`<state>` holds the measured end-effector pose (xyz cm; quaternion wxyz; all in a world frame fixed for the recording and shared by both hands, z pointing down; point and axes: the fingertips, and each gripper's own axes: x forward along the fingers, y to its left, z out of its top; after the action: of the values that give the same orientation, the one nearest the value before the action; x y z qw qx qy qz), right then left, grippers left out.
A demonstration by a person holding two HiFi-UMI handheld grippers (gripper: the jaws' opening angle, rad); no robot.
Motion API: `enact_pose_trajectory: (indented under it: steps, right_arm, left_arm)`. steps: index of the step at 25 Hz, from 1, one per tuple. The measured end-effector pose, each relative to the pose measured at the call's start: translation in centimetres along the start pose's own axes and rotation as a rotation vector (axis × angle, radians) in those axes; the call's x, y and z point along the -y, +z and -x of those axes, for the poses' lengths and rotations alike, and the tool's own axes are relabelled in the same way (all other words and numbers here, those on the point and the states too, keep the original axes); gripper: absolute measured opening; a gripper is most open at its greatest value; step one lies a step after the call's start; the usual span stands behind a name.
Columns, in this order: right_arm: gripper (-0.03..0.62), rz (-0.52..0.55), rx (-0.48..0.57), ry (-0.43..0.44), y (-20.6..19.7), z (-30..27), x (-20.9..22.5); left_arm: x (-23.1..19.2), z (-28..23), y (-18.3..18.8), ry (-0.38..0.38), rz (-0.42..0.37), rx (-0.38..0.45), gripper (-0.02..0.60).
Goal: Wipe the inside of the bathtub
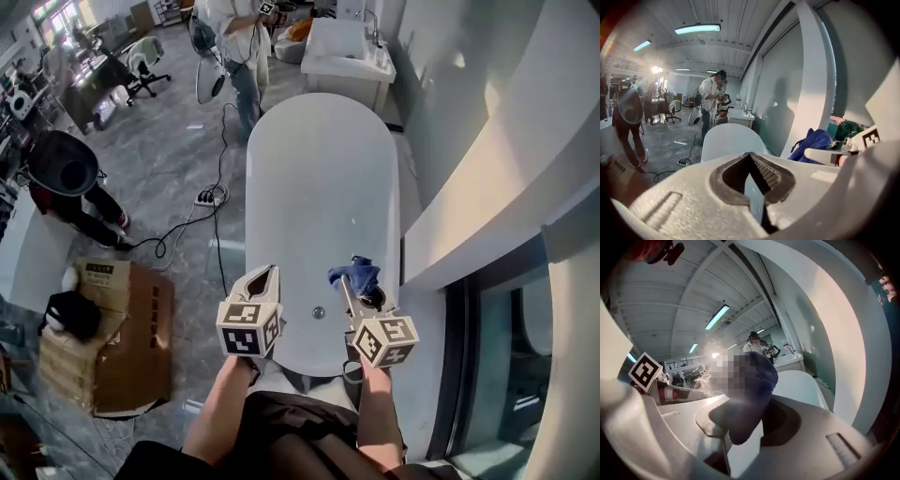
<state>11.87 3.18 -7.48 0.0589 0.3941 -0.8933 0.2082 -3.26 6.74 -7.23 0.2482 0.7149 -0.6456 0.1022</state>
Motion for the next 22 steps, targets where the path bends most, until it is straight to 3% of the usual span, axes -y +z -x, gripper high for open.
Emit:
enact_pose_trajectory:
  steps: [9,16,22]
  right_arm:
    - [0.144,-0.093,-0.04,-0.04,-3.9,-0.9,6.5]
    - [0.144,-0.161,-0.103,-0.185,-9.7,-3.3,9.2]
    - [0.144,-0.286,-0.171,-0.337,-14.8,-4.9,10.2]
  left_arm:
    - [1.6,-5.1,-1.8,0.002,-0.058,-0.085,0.002]
    - [-1.4,-12.2,-5.0,-0.105,-0.083,-0.19,0.0]
    - [-3.1,-17.4,-8.4,-0.232,-0.136,-0.345,0.002]
